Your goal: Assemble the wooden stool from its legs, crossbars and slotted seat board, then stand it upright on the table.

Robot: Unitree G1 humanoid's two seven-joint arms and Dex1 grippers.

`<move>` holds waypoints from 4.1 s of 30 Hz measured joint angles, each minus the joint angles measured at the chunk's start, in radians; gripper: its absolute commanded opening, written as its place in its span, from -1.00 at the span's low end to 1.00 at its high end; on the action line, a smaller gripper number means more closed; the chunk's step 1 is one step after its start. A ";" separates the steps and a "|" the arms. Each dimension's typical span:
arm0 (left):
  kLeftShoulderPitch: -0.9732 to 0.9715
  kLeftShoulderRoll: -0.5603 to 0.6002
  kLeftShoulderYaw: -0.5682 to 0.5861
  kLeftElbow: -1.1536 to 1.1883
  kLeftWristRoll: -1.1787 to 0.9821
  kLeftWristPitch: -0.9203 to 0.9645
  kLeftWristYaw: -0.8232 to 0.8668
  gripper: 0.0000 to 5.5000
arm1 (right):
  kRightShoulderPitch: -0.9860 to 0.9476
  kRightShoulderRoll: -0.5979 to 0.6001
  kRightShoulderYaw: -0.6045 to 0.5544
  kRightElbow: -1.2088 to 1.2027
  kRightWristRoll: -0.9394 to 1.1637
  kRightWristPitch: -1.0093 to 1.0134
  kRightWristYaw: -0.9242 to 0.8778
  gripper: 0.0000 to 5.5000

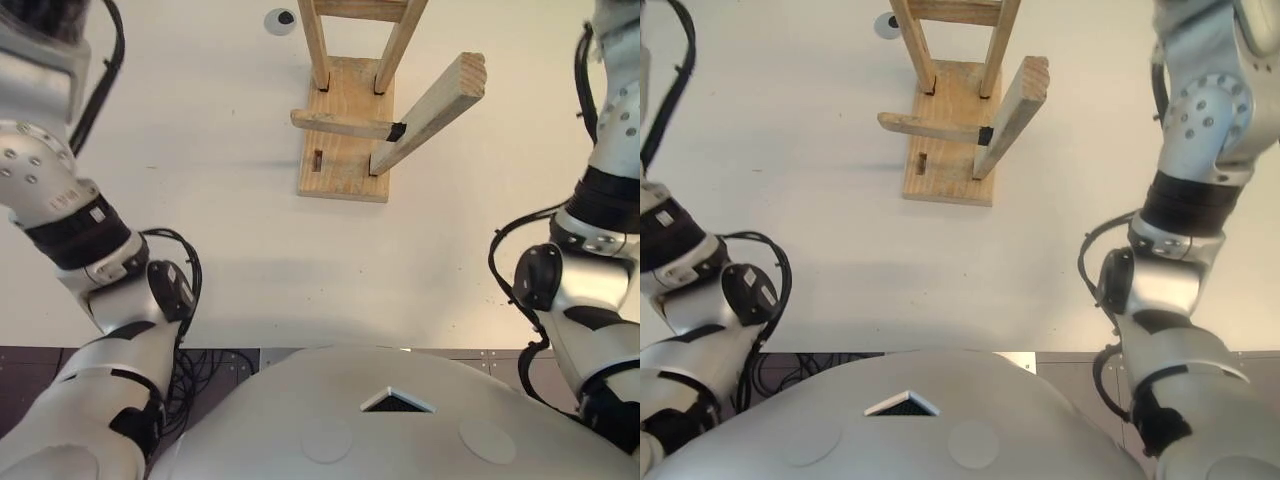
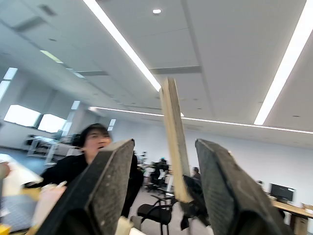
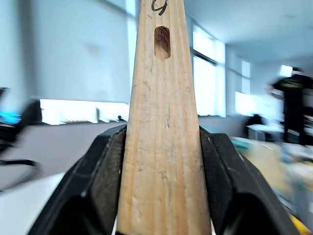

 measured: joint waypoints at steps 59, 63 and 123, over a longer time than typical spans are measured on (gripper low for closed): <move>0.193 -0.160 -0.009 0.248 0.241 -0.440 -0.182 -0.43 | -0.078 -0.413 0.135 0.302 -0.014 0.421 0.689 0.96; 0.243 -0.160 -0.078 0.252 0.323 -0.443 -0.226 -0.43 | -0.058 -0.421 0.134 0.257 0.021 0.453 0.739 0.96; 0.158 0.107 -0.473 0.343 0.629 -0.486 -0.696 -0.43 | 0.119 -0.385 0.265 0.052 -0.066 0.298 0.678 -0.09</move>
